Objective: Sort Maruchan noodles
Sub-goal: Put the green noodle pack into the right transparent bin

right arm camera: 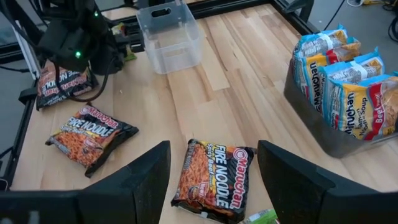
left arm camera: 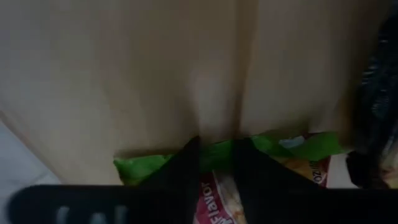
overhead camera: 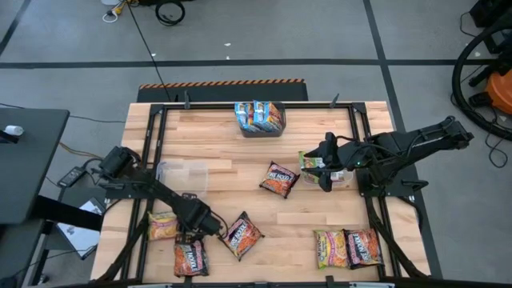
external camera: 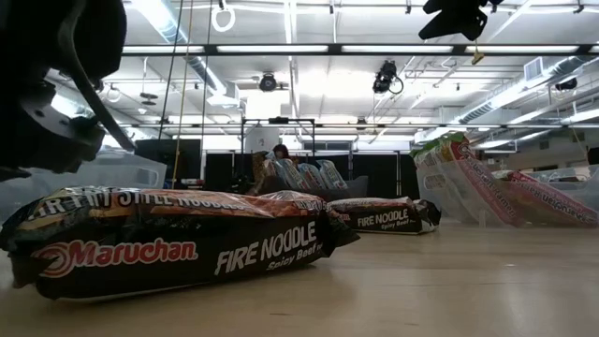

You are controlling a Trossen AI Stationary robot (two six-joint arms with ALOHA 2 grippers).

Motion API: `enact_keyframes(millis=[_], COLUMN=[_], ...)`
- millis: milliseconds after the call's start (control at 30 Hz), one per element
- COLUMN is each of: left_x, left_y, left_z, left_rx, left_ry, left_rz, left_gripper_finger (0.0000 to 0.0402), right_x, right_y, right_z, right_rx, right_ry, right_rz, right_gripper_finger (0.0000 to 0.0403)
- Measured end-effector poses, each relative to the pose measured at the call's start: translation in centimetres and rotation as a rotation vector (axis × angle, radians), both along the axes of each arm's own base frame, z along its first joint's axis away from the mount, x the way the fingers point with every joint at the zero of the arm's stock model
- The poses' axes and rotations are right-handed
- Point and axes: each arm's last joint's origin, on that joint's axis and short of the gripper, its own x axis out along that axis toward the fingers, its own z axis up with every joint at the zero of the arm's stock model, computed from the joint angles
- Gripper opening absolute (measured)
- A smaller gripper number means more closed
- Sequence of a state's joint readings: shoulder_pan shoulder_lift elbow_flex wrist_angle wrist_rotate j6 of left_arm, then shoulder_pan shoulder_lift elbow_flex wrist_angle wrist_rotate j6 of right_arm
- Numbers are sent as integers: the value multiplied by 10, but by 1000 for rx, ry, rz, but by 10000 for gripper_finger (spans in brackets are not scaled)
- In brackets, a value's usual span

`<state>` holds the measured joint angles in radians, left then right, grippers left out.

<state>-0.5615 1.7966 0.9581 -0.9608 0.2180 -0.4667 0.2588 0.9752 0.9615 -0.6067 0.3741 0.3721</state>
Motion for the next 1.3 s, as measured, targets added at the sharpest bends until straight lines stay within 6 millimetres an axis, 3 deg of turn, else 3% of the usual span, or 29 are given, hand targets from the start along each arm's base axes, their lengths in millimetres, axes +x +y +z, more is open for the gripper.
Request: enact_keyframes(millis=[133,300,567,667,867,1167,1300], left_x=[0,2,11,8,0,-21,-26], left_y=[2,0,-6,-6,-14,0,7], left_z=[0,10,84,99,97,62,52], left_rx=[17,7,-50,-65,-114,-238,-305], left_ry=[8,29,-89,-111,-121,-12,16], left_rz=[12,21,37,28,-161,-648,-828], left_gripper_finger=[17,5,3,2,38,152,166], right_x=[0,0,0,0,0,0,0], right_y=[0,0,0,0,0,0,0], right_z=[0,0,0,0,0,0,0], right_rx=[-6,-30,-50,-50,-50,-47,-48], right_ry=[1,6,9,10,11,10,10], right_rz=[4,21,34,34,34,32,31], right_gripper_finger=[245,245,245,245,245,245,245])
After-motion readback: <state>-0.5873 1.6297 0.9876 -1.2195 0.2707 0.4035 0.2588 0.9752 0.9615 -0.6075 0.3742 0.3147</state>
